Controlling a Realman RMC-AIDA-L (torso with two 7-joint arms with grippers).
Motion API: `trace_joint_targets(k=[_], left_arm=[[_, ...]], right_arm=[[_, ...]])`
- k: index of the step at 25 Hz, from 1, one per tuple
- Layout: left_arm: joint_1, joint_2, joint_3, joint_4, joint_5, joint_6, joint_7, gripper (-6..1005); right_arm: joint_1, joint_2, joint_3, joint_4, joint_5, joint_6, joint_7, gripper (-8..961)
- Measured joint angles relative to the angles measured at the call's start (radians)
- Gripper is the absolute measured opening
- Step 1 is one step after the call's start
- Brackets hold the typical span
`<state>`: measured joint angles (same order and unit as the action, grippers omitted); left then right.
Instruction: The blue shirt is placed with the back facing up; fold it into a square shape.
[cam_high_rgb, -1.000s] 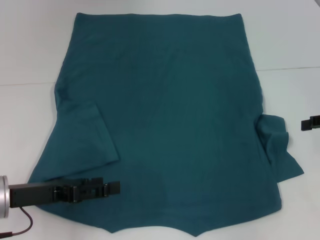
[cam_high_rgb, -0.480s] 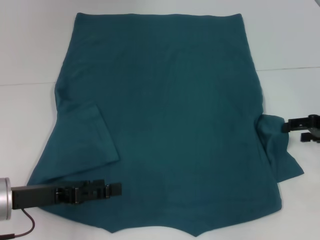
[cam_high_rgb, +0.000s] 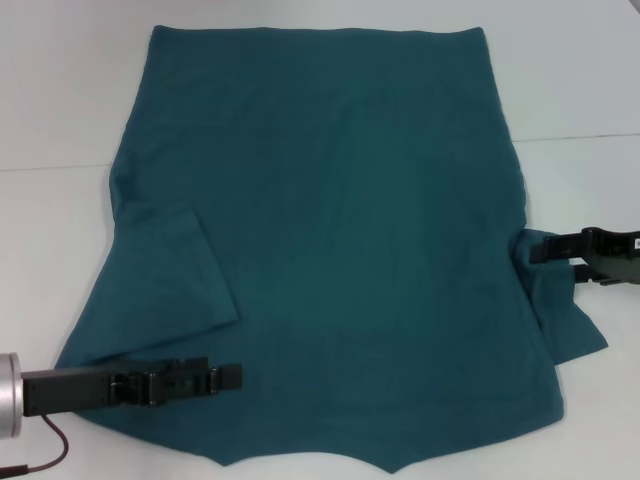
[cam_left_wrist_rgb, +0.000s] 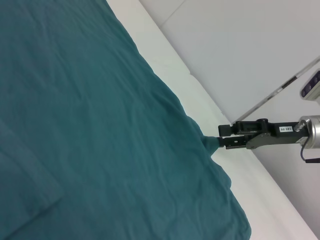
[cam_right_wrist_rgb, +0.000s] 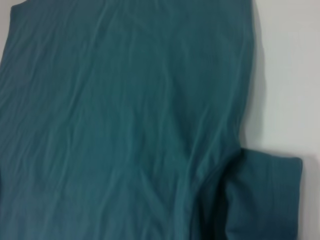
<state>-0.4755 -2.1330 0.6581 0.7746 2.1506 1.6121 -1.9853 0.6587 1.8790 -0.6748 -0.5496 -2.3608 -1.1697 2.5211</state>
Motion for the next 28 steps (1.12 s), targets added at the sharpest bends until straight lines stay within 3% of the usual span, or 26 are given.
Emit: trace_joint_targets(k=[15,21,28], left_arm=[[-0.006,-0.004,0.0,0.0,0.0,-0.003,0.0,873],[-0.017,-0.004,0.0,-0.014,0.0,-0.013,0.0,873],[-0.016,-0.004,0.0,-0.015,0.0,-0.014,0.0,873]], right_arm=[[-0.005,0.001,-0.028,-0.006,-0.002,0.016,-0.013,801],[0.005,0.023,-0.028,0.003,-0.002,0.027,-0.028,800],[0.007,0.024,-0.016,-0.008,0.004,0.022,-0.021,799]])
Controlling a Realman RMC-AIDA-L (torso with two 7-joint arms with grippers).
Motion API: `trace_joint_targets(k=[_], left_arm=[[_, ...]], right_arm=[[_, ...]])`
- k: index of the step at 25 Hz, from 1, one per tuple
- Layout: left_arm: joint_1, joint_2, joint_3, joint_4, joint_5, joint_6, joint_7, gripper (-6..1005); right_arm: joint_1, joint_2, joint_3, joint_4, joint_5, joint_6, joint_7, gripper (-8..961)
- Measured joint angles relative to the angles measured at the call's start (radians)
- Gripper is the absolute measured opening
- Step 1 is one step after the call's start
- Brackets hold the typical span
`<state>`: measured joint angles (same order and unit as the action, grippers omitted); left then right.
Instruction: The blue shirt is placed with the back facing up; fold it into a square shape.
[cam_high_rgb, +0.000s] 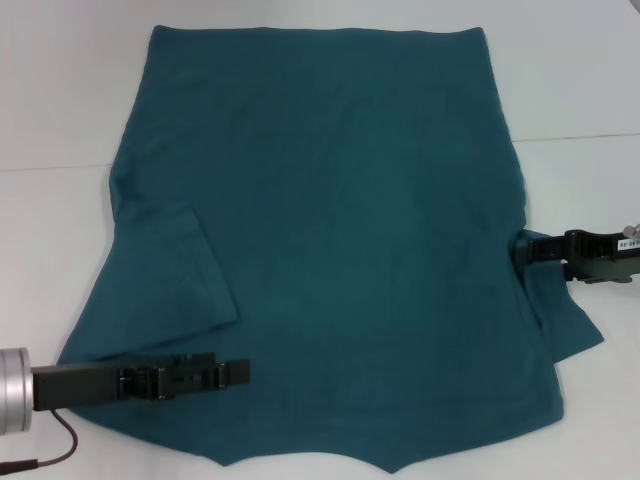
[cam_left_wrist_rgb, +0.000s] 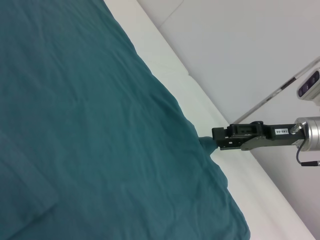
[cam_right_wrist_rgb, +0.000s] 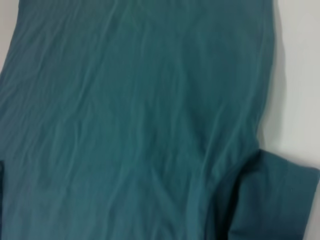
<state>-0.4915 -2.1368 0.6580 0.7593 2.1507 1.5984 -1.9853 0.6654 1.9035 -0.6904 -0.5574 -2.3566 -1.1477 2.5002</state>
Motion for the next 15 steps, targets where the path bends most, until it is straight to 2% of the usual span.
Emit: trace_joint_targets(k=[4,10,15], left_arm=[[0.002,0.0,0.0,0.0,0.0,0.0,0.0,873],[0.003,0.002,0.0,0.0,0.0,0.0,-0.002,872],[0.004,0.002,0.0,0.0,0.0,0.0,-0.003,872]], right_arm=[[-0.006,-0.002,0.011,-0.008,0.0,-0.007,0.0,798],[-0.006,-0.001,0.011,-0.011,-0.002,-0.011,-0.006,570],[-0.005,-0.002,0.008,-0.012,-0.003,-0.013,-0.004,331]])
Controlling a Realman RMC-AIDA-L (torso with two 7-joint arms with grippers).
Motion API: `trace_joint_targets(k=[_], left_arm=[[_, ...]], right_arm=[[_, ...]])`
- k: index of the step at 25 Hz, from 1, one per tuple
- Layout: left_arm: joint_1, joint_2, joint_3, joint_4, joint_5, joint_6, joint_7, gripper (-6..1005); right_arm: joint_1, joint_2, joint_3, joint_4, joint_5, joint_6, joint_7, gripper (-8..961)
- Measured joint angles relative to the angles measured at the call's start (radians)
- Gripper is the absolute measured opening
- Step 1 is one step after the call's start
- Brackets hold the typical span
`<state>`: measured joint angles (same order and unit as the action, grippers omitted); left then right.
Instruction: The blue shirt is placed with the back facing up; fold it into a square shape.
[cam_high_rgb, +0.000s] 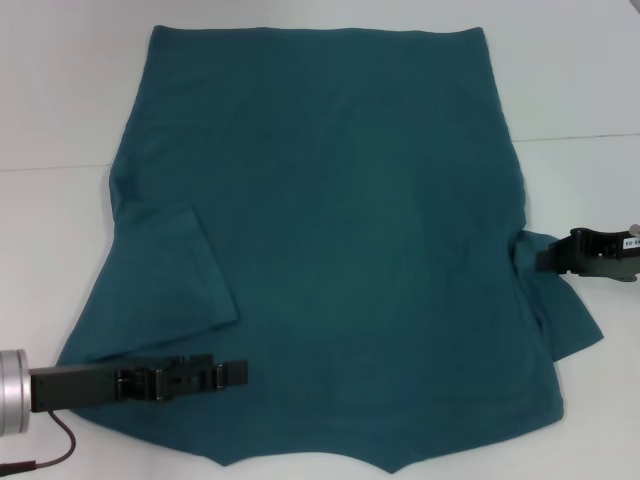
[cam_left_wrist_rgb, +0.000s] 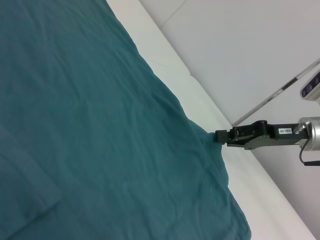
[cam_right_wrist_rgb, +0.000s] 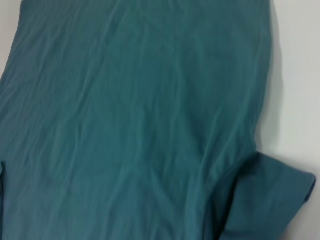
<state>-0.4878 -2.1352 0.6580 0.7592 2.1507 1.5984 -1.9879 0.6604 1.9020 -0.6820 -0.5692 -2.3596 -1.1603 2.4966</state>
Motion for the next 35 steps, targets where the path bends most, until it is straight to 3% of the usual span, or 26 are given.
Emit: trace_joint_targets(k=[6,14,25,30,35], left_arm=[[0.0,0.002,0.0,0.0,0.0,0.0,-0.006,872],[0.002,0.004,0.0,0.0,0.0,0.0,-0.011,872],[0.001,0.006,0.0,-0.009,0.0,0.0,-0.011,873],[0.003,0.006,0.0,-0.009,0.0,0.001,-0.011,872],[0.003,0.006,0.0,-0.009,0.0,0.005,-0.011,873]], right_arm=[[-0.002,-0.005,0.0,0.0,-0.001,-0.001,0.005,118],[-0.007,-0.018,-0.001,0.0,-0.003,-0.001,0.005,2],[-0.008,-0.023,0.006,0.002,-0.001,-0.03,0.005,58],[-0.004,-0.044,0.01,-0.002,0.003,-0.071,0.008,83],[-0.002,-0.06,0.01,-0.016,0.002,-0.103,0.009,194]])
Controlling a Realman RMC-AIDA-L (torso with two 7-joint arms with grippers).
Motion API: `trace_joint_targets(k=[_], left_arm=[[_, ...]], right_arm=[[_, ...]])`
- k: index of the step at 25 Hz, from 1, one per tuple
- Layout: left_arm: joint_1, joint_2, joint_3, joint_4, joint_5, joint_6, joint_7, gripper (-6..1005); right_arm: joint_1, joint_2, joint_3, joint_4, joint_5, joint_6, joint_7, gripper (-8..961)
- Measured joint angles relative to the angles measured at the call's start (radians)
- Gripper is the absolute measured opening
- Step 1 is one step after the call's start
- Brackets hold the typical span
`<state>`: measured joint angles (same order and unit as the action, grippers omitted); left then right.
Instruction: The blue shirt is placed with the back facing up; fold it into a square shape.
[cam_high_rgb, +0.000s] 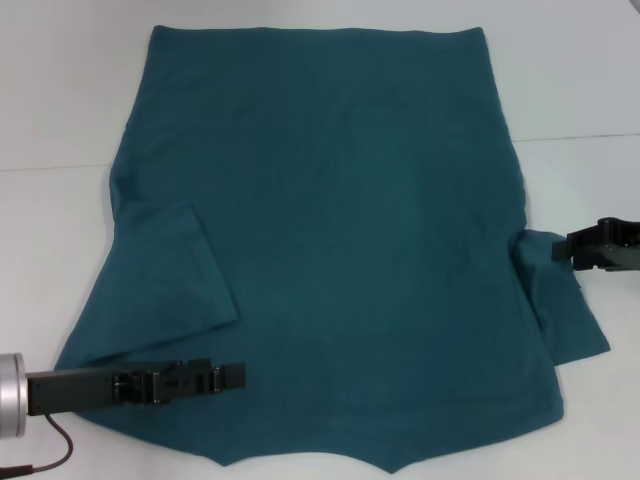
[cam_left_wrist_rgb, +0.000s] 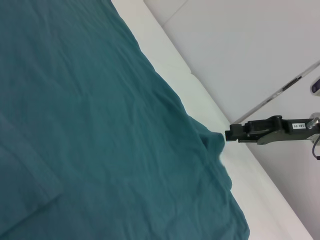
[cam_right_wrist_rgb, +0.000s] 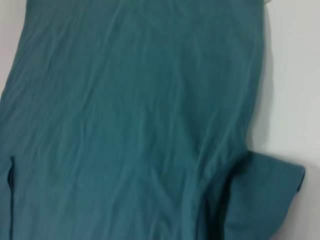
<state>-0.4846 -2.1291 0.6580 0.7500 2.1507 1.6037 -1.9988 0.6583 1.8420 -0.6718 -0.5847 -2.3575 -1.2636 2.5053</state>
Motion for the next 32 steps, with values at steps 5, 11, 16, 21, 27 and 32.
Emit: trace_joint_targets(k=[5,11,16,21,27,32], left_arm=[[-0.001,0.0,0.0,0.0,0.0,0.0,0.0,873],[-0.004,0.0,0.0,0.0,0.0,-0.005,0.0,872],[-0.006,0.0,0.0,0.0,0.0,-0.005,0.0,872],[-0.007,0.0,0.0,-0.001,0.0,-0.005,-0.002,873],[-0.005,0.0,0.0,-0.002,0.0,-0.007,-0.01,873],[-0.004,0.001,0.0,-0.002,0.002,-0.011,-0.01,873]], right_arm=[[-0.005,-0.013,-0.008,-0.025,-0.023,-0.028,0.002,306],[-0.005,-0.011,-0.01,-0.026,-0.092,-0.014,-0.027,480],[-0.004,0.007,-0.006,-0.026,-0.125,0.035,-0.037,473],[-0.004,0.039,-0.003,-0.018,-0.123,0.121,-0.037,467],[0.007,0.066,-0.01,-0.012,-0.125,0.166,-0.035,460],[0.012,0.082,-0.011,-0.008,-0.125,0.18,-0.03,454]])
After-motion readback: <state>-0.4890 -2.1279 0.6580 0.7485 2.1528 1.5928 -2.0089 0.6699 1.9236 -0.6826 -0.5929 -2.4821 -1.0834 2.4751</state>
